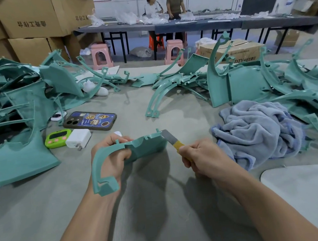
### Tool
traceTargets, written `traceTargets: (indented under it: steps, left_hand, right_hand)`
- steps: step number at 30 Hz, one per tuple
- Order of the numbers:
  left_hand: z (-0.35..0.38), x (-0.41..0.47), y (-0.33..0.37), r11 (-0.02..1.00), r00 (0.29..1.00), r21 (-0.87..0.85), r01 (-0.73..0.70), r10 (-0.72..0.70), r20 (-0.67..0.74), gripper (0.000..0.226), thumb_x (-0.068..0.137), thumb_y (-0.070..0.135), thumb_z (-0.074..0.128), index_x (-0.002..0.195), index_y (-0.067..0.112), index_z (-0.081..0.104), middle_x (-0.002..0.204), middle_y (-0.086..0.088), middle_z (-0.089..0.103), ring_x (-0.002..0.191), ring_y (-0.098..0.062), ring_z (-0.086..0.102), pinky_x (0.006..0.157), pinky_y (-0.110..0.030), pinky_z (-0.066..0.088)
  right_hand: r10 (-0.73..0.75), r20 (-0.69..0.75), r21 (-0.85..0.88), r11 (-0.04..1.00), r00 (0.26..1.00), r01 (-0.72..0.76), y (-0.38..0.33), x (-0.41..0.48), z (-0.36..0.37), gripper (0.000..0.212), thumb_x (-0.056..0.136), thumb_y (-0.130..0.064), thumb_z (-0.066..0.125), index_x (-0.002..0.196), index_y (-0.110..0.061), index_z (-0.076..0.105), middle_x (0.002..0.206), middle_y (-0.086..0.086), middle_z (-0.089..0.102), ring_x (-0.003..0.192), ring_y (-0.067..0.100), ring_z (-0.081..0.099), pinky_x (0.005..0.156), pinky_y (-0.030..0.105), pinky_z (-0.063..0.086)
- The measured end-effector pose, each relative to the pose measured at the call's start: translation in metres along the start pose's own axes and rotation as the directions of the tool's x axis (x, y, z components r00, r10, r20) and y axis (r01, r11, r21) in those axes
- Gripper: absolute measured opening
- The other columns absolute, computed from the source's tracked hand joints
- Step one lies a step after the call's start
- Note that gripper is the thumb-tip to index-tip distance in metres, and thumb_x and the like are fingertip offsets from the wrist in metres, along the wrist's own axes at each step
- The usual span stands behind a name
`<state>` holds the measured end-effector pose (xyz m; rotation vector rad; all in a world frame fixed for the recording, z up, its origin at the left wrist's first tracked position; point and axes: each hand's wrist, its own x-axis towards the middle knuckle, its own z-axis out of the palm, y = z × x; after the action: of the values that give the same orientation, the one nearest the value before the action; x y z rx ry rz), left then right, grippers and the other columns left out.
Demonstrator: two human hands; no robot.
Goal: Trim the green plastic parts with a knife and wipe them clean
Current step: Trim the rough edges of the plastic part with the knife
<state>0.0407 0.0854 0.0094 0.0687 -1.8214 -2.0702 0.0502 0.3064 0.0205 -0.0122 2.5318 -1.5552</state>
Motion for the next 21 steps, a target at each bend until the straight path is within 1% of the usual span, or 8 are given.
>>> traceTargets:
  steps: [5, 6, 10, 12, 14, 15, 19, 21]
  left_hand:
    - [0.0, 0.0, -0.001, 1.0, 1.0, -0.001, 0.01, -0.01, -0.004, 0.027, 0.049, -0.003, 0.045, 0.05, 0.02, 0.06, 0.068, 0.008, 0.07, 0.065, -0.003, 0.061, 0.055, -0.011, 0.043]
    - [0.0, 0.0, -0.002, 1.0, 1.0, -0.005, 0.01, -0.01, 0.001, 0.027, 0.049, -0.003, 0.045, 0.051, 0.02, 0.06, 0.068, 0.008, 0.07, 0.067, -0.004, 0.061, 0.056, -0.011, 0.044]
    - [-0.002, 0.0, -0.002, 1.0, 0.999, 0.022, -0.005, 0.004, 0.033, 0.025, 0.05, -0.003, 0.045, 0.051, 0.018, 0.059, 0.07, 0.005, 0.069, 0.067, -0.007, 0.06, 0.055, -0.014, 0.042]
    - [-0.002, 0.001, -0.003, 1.0, 1.0, 0.021, 0.001, -0.001, 0.027, 0.025, 0.05, -0.003, 0.045, 0.051, 0.018, 0.059, 0.071, 0.005, 0.071, 0.07, -0.008, 0.061, 0.056, -0.013, 0.044]
    - [-0.002, 0.001, -0.003, 1.0, 1.0, 0.005, 0.007, -0.007, 0.016, 0.026, 0.05, -0.003, 0.045, 0.052, 0.018, 0.06, 0.071, 0.005, 0.071, 0.069, -0.006, 0.063, 0.055, -0.012, 0.045]
    - [-0.001, 0.002, -0.003, 1.0, 1.0, 0.001, 0.005, -0.005, 0.015, 0.027, 0.05, -0.003, 0.045, 0.052, 0.018, 0.061, 0.07, 0.005, 0.071, 0.066, -0.005, 0.063, 0.055, -0.012, 0.045]
    - [-0.003, 0.003, -0.004, 0.999, 1.0, 0.039, 0.014, -0.015, 0.023, 0.024, 0.05, -0.002, 0.046, 0.054, 0.017, 0.062, 0.073, 0.005, 0.072, 0.069, -0.009, 0.061, 0.056, -0.013, 0.044]
    - [-0.003, 0.005, -0.006, 0.998, 1.0, 0.047, 0.03, -0.03, 0.003, 0.024, 0.049, -0.001, 0.046, 0.053, 0.016, 0.062, 0.073, 0.006, 0.072, 0.076, -0.012, 0.06, 0.057, -0.013, 0.043]
  right_hand:
    - [-0.089, 0.068, 0.247, 0.967, 0.994, 0.07, -0.005, -0.007, 0.007, 0.049, 0.101, -0.029, 0.054, 0.055, -0.015, 0.062, 0.042, 0.001, 0.041, 0.037, 0.013, 0.033, 0.041, 0.023, 0.026]
    - [-0.08, 0.067, 0.207, 0.976, 0.995, 0.065, -0.007, -0.008, 0.008, 0.049, 0.102, -0.027, 0.054, 0.054, -0.015, 0.061, 0.042, 0.001, 0.042, 0.037, 0.013, 0.034, 0.041, 0.023, 0.027]
    - [-0.058, -0.112, -0.231, 0.972, 0.992, 0.031, -0.009, -0.005, -0.003, 0.051, 0.097, -0.032, 0.058, 0.049, -0.015, 0.059, 0.038, -0.006, 0.047, 0.033, 0.005, 0.039, 0.038, 0.017, 0.03]
    - [-0.092, -0.126, -0.198, 0.978, 0.988, 0.066, -0.008, -0.006, -0.005, 0.05, 0.096, -0.032, 0.059, 0.05, -0.014, 0.06, 0.038, -0.005, 0.047, 0.033, 0.005, 0.038, 0.04, 0.019, 0.031]
    - [-0.1, -0.05, 0.03, 0.994, 0.994, 0.102, -0.008, -0.008, 0.0, 0.049, 0.097, -0.03, 0.059, 0.052, -0.012, 0.063, 0.041, -0.003, 0.045, 0.037, 0.011, 0.037, 0.045, 0.025, 0.031]
    - [-0.103, -0.025, 0.055, 0.993, 0.994, 0.104, -0.009, -0.009, 0.003, 0.048, 0.097, -0.031, 0.059, 0.053, -0.012, 0.064, 0.042, -0.002, 0.046, 0.038, 0.012, 0.037, 0.045, 0.026, 0.031]
    - [-0.082, -0.17, -0.293, 0.956, 0.982, 0.029, -0.007, -0.003, -0.005, 0.048, 0.095, -0.032, 0.059, 0.055, -0.006, 0.063, 0.038, -0.006, 0.048, 0.034, 0.006, 0.041, 0.038, 0.018, 0.032]
    - [-0.078, -0.152, -0.193, 0.98, 0.985, 0.048, -0.007, -0.003, -0.005, 0.048, 0.095, -0.03, 0.06, 0.053, -0.007, 0.064, 0.039, -0.005, 0.049, 0.034, 0.007, 0.04, 0.04, 0.02, 0.033]
